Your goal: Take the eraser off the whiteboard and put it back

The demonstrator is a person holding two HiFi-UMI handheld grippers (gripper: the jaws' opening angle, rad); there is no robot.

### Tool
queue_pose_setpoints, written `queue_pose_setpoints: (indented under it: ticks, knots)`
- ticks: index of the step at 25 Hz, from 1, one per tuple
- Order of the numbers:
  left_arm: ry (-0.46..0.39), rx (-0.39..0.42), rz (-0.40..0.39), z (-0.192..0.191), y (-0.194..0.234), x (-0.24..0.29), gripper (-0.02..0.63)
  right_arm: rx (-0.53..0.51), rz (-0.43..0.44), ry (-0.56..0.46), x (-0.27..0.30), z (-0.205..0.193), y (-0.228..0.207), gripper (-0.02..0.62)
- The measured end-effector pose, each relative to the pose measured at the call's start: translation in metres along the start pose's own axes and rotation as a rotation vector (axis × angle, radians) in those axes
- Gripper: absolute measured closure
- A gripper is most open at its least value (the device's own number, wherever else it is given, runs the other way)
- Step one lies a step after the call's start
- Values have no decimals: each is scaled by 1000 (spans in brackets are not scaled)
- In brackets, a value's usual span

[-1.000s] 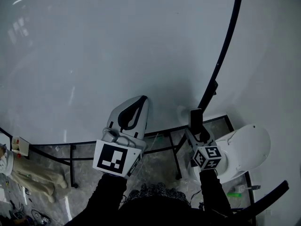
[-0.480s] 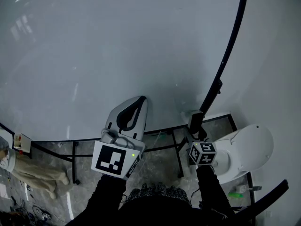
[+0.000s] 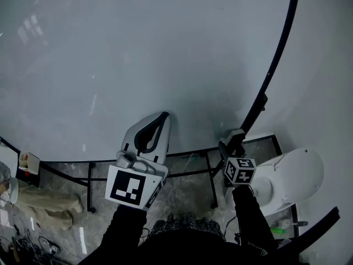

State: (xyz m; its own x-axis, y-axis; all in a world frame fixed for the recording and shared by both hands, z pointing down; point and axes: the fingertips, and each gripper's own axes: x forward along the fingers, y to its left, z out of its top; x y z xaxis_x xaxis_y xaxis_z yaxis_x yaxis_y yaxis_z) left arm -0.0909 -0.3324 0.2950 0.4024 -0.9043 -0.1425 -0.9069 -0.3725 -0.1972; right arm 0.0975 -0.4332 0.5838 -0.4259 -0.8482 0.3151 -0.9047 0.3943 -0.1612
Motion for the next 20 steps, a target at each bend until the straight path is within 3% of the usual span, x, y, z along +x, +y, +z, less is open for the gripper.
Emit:
queue_pose_setpoints:
  ticks: [9,20]
  knots:
    - [2,-6,12,-4,4,2,601,-77,-23,36,1,-1,6,319]
    - [0,-7,13,-2,3,0,601,-18,-29,26,0,2,5,319]
